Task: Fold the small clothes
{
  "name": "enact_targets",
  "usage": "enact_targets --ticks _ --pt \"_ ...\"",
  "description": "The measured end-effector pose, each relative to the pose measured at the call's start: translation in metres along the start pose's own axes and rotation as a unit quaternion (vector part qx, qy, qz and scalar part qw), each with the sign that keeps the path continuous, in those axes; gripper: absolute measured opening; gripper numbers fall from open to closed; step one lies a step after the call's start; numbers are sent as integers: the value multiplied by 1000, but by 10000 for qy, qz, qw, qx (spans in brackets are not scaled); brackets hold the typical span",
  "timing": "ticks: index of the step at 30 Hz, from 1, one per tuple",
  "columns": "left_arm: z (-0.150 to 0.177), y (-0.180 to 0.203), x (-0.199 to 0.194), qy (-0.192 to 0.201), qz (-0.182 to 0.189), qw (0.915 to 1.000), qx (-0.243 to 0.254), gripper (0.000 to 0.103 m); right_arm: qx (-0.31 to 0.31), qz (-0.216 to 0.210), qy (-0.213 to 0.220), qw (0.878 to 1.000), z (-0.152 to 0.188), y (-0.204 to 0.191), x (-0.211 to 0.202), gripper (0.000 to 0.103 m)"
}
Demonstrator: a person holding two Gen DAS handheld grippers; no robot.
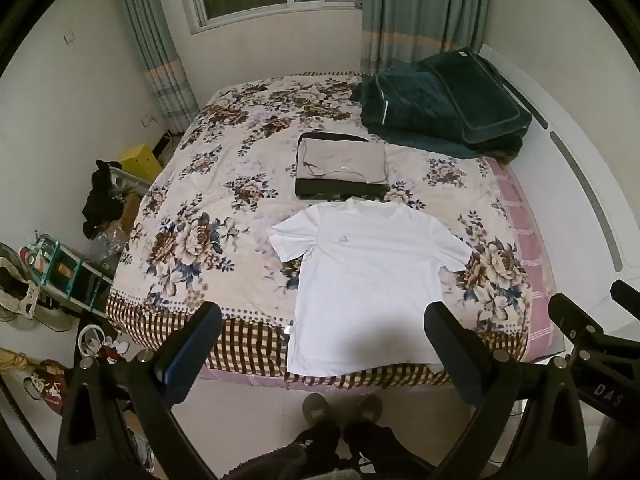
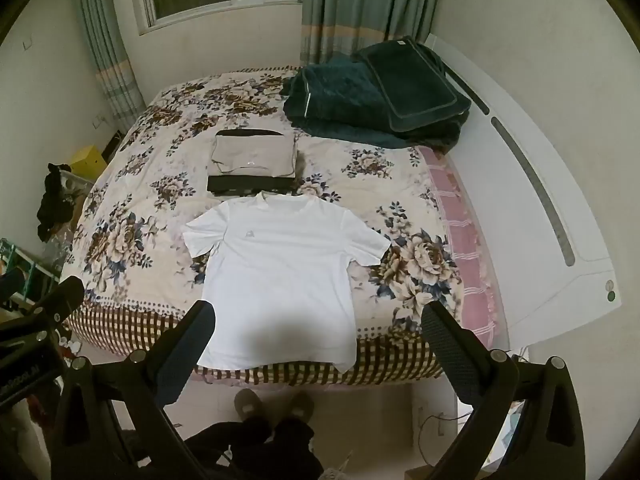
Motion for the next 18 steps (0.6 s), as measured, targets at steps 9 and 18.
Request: enact_targets --ticks 9,18 --pt "-1 3 1 22 -12 10000 57 103 9 31 29 10000 -2 2 -3 103" --pt "-5 2 -2 55 0 10000 37 103 16 36 33 10000 -3 4 -6 103"
Point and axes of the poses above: each gripper's, at about its wrist camera, not at the fingertips, and x roughly the way its jaws point, y to its right, z to its underside, the point moved 10 cm from there along x, roughly the way its jaws point, and after that the axes turned 11 degrees about z, right-handed, at the moved point
